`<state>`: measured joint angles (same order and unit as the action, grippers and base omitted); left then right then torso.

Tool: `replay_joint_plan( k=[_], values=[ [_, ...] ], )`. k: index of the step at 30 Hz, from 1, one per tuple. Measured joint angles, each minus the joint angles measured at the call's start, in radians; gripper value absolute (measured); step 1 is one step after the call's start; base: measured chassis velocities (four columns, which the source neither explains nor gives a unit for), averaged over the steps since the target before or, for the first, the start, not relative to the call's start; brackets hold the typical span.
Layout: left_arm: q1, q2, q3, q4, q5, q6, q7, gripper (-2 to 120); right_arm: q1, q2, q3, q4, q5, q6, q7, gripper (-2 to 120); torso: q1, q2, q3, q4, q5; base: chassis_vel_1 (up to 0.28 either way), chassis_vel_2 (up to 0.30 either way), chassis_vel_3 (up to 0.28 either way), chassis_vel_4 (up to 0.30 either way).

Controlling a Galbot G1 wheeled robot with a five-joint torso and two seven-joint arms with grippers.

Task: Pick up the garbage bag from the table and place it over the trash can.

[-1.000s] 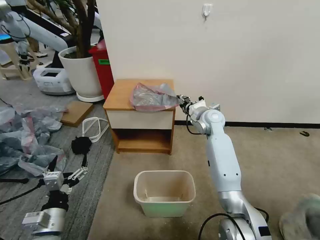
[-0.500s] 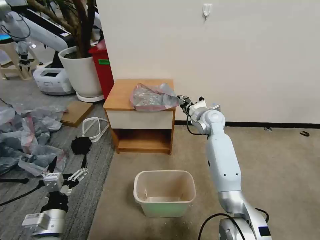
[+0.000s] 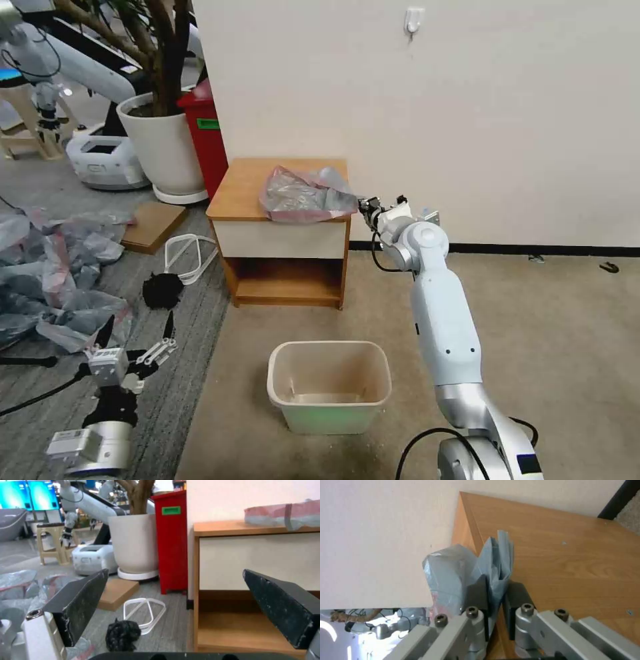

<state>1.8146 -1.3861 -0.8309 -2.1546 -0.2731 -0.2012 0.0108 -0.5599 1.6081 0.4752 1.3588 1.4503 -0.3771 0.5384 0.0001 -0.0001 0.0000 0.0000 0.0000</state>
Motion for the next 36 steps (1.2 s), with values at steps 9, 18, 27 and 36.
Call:
replay_joint_plan(
  k=[9,18,27,36],
  values=[
    [0.001,0.0,0.001,0.005,0.001,-0.004,0.0,100,-0.021,0.0,-0.004,0.025,-0.01,-0.001,-0.004,0,0.0,0.0,0.0,0.0,0.0,0.0,0.0,0.0,0.0],
    [-0.005,0.005,0.0,0.008,0.0,-0.005,0.0,100,-0.051,0.0,-0.015,0.077,0.0,-0.011,0.023,0,0.0,0.0,0.0,0.0,-0.0001,0.0,0.0,0.0,0.0],
    [-0.034,0.016,0.01,0.031,-0.001,-0.005,0.0,100,-0.153,0.0,-0.03,0.22,0.04,-0.024,0.091,0,0.0,0.0,0.0,-0.0001,0.0,0.0,0.0,0.0,0.0],
    [-0.075,0.032,0.029,0.057,-0.005,-0.001,0.0,100,-0.327,-0.071,-0.072,0.456,0.109,-0.063,0.193,0,0.0,0.0,0.0,-0.0001,0.0,0.0,0.0,0.0,0.0]
  ],
)
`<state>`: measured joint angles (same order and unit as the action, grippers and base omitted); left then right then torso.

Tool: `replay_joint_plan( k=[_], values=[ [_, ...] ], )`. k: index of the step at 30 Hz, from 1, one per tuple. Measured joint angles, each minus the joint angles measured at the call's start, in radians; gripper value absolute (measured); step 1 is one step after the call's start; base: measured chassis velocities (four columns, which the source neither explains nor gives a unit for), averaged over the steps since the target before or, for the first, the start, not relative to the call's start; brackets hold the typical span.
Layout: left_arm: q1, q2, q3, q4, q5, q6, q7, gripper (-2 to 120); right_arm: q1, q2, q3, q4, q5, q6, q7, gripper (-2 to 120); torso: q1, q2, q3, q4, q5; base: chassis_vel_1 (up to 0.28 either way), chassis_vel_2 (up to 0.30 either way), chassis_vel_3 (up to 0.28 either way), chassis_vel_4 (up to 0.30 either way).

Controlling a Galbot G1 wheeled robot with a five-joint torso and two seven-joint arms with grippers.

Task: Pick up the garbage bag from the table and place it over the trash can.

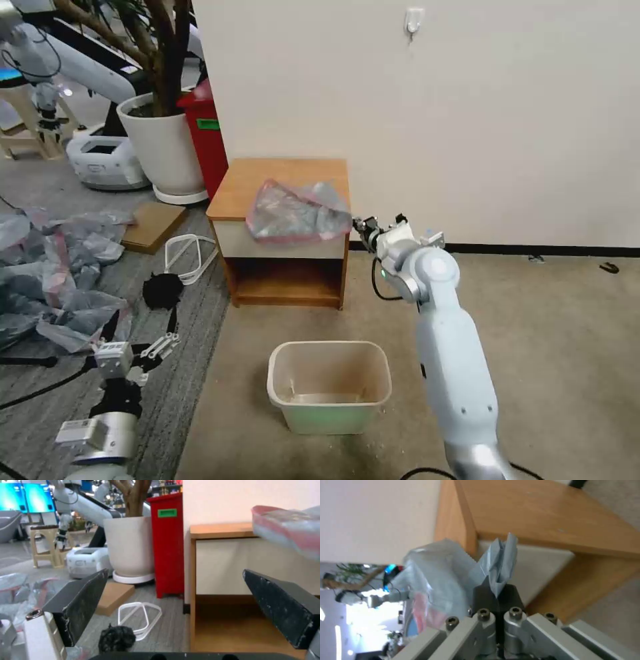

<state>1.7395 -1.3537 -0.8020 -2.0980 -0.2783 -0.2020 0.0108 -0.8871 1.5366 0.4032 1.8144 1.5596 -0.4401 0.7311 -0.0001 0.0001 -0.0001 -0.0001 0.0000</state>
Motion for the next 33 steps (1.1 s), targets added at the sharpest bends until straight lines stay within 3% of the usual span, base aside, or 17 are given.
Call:
replay_joint_plan(
  k=[10,14,19,24,33],
  values=[
    [-0.028,0.015,0.004,0.017,-0.009,0.002,-0.001,100,-0.265,-0.17,-0.129,0.297,0.027,-0.054,0.066,0,0.0,0.0,0.0,0.0,-0.0001,0.0,0.0,0.0,0.0],
    [-0.032,0.013,0.008,0.021,-0.01,0.002,-0.001,100,-0.369,-0.188,-0.185,0.363,-0.014,-0.065,0.085,0,0.0,0.0,0.0,0.0001,0.0,0.0,0.0,0.0,0.0],
    [-0.037,0.007,0.017,0.021,-0.01,0.003,-0.001,100,-0.471,-0.171,-0.252,0.369,-0.12,-0.066,0.08,0,0.0,0.0,0.0,0.0,0.0,0.0,0.0,0.0,0.0],
    [-0.033,0.002,0.022,0.021,-0.004,0.003,-0.001,100,-0.472,-0.162,-0.269,0.348,-0.158,-0.052,0.067,0,0.0,0.0,0.0,0.0001,0.0,0.0,0.0,0.0,0.0],
    [-0.026,0.011,0.022,0.01,-0.005,0.003,0.0,100,-0.491,-0.217,-0.286,0.357,-0.287,-0.048,0.029,0,0.0,0.0,0.0,0.0001,0.0,0.0,0.0,0.0,0.0]
  ],
)
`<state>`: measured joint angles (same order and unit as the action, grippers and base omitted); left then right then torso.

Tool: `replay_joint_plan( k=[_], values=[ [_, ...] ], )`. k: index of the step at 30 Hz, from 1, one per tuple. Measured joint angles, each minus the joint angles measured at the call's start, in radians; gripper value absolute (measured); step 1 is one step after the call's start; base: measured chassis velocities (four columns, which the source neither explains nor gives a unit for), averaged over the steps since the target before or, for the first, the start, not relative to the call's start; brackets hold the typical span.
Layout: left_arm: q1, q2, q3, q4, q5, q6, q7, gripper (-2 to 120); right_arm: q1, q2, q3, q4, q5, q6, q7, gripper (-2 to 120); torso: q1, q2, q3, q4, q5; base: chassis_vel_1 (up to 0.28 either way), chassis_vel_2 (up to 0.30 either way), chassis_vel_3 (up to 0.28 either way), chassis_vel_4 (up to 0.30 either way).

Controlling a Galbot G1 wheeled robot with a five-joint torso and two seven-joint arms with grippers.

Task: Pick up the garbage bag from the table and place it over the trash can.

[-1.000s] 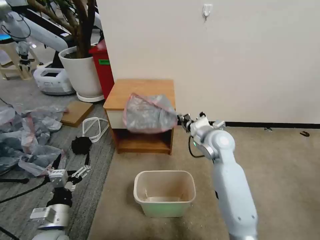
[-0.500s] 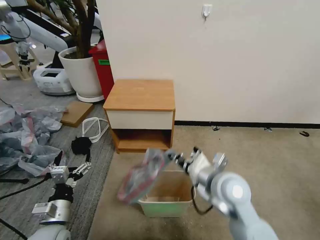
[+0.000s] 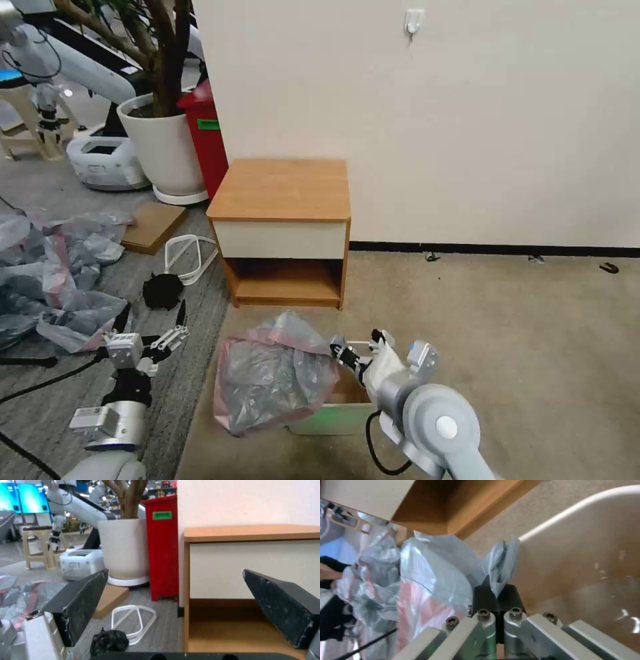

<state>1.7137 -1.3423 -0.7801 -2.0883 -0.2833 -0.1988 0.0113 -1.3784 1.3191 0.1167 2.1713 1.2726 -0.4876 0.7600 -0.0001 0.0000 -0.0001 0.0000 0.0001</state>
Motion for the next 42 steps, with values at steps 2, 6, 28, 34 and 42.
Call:
replay_joint_plan(
  k=[2,6,28,34,42],
  values=[
    [0.0,0.001,0.0,0.0,0.0,0.0,0.0,100,-0.007,-0.007,0.0,0.005,-0.01,-0.003,0.0,0,0.0,0.0,0.0,0.0,0.0,0.0,0.0,0.0,0.0],
    [-0.002,0.002,0.005,0.0,0.0,0.0,0.001,100,-0.025,-0.025,-0.002,0.019,-0.048,-0.009,-0.014,0,0.0,0.0,0.0,0.0,0.0,0.0,0.0,0.0,0.0],
    [-0.017,0.005,0.04,0.015,0.005,0.004,0.036,100,-0.061,-0.125,0.017,0.094,-0.408,-0.078,-0.099,70,0.0,0.0,0.0,-0.0001,0.0001,0.0,0.0,0.0,0.0],
    [-0.009,0.015,0.054,0.008,0.006,0.004,0.1,100,-0.055,-0.178,0.054,0.118,-0.479,-0.06,-0.181,89,0.0,0.0,0.0,-0.0001,0.0,0.0,0.0,0.0,0.0],
    [0.02,0.044,0.124,-0.036,-0.001,0.116,0.164,100,-0.046,-0.225,0.067,0.135,-0.539,-0.023,-0.242,111,0.0,0.0,0.0,-0.0001,-0.0001,0.0,0.0,0.0,0.0]
  ],
)
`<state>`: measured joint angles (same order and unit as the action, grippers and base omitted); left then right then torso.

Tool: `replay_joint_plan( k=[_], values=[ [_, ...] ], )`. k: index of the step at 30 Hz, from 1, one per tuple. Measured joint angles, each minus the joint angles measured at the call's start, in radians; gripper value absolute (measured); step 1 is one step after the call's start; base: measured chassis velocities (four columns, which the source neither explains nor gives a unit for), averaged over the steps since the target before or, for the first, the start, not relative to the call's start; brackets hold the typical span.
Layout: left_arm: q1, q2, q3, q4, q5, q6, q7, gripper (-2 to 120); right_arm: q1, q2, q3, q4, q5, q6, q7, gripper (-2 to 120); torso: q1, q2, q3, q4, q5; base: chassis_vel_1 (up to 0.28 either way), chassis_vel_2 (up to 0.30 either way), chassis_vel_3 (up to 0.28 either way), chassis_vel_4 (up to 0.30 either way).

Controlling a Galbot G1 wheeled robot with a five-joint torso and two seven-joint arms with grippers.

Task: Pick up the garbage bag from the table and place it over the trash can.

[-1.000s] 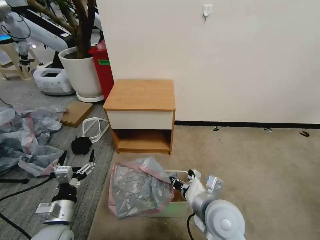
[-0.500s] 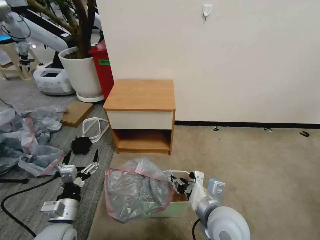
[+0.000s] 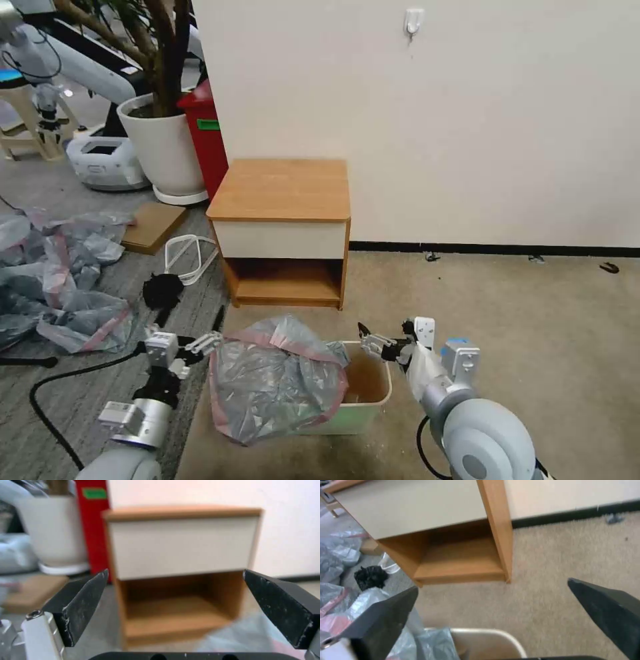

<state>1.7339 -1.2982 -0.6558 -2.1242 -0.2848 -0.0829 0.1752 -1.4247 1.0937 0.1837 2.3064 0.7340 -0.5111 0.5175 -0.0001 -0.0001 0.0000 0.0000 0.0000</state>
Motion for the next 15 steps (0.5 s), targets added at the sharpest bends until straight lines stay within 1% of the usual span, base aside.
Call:
replay_joint_plan(
  k=[1,2,4,6,7,8,9,10,11,12,13,14,15],
  values=[
    [0.006,0.009,0.006,-0.01,0.0,0.033,0.02,100,-0.002,-0.007,0.004,0.006,-0.014,0.005,-0.007,112,0.0,0.0,0.0,0.0,0.0,0.0,0.0,0.0,0.0],
    [0.006,0.009,0.006,-0.01,0.0,0.033,0.02,100,-0.002,-0.007,0.004,0.006,-0.014,0.005,-0.007,112,0.0,0.0,0.0,0.0,0.0,0.0,0.0,0.0,0.0],
    [0.017,0.03,0.008,-0.044,-0.005,0.11,0.064,100,0.0,-0.012,0.01,0.015,-0.03,0.011,-0.015,114,0.0,0.0,0.0,0.0,0.0001,0.0,0.0,0.0,0.0],
    [0.026,0.057,-0.005,-0.089,-0.016,0.208,0.089,100,0.003,-0.012,0.016,0.019,-0.032,0.013,-0.016,114,0.0,0.0,0.0,0.0,0.0,0.0,0.0,0.0,0.0],
    [0.026,0.057,-0.005,-0.089,-0.016,0.208,0.089,100,0.003,-0.012,0.016,0.019,-0.032,0.013,-0.016,114,0.0,0.0,0.0,0.0,0.0,0.0,0.0,0.0,0.0],
    [0.031,0.073,-0.014,-0.111,-0.026,0.269,0.101,100,0.004,-0.012,0.019,0.021,-0.032,0.013,-0.016,114,0.0,0.0,0.0,0.0001,0.0,0.0,0.0,0.0,0.0],
    [0.039,0.098,-0.027,-0.141,-0.044,0.346,0.111,100,0.003,-0.012,0.021,0.023,-0.032,0.014,-0.016,114,0.0,0.0,0.0,0.0001,0.0,0.0,0.0,0.0,0.0],
    [0.044,0.119,-0.038,-0.165,-0.064,0.399,0.115,100,0.002,-0.011,0.024,0.025,-0.032,0.016,-0.016,114,0.0,0.0,0.0,0.0001,0.0001,0.0,0.0,0.0,0.0],
    [0.05,0.141,-0.049,-0.192,-0.093,0.472,0.115,100,-0.001,-0.01,0.027,0.027,-0.032,0.016,-0.016,113,0.0,0.0,0.0,0.0,0.0,0.0,0.0,0.0,0.0],
    [0.05,0.141,-0.049,-0.192,-0.093,0.472,0.115,100,-0.001,-0.01,0.027,0.027,-0.032,0.016,-0.016,113,0.0,0.0,0.0,0.0,0.0,0.0,0.0,0.0,0.0],
    [0.054,0.163,-0.061,-0.222,-0.129,0.562,0.113,100,-0.003,-0.009,0.031,0.029,-0.032,0.017,-0.016,112,0.0,0.0,0.0,0.0,0.0001,0.0,0.0,0.0,0.0],
    [0.055,0.18,-0.068,-0.243,-0.164,0.636,0.105,100,-0.005,-0.009,0.034,0.03,-0.032,0.017,-0.016,111,0.0,0.0,0.0,0.0001,0.0,0.0,0.0,0.0,0.0],
    [0.054,0.2,-0.073,-0.27,-0.217,0.737,0.077,100,-0.005,-0.008,0.038,0.03,-0.031,0.019,-0.016,108,0.0,0.0,0.0,0.0,0.0001,0.0,0.0,0.0,0.0]
  ],
)
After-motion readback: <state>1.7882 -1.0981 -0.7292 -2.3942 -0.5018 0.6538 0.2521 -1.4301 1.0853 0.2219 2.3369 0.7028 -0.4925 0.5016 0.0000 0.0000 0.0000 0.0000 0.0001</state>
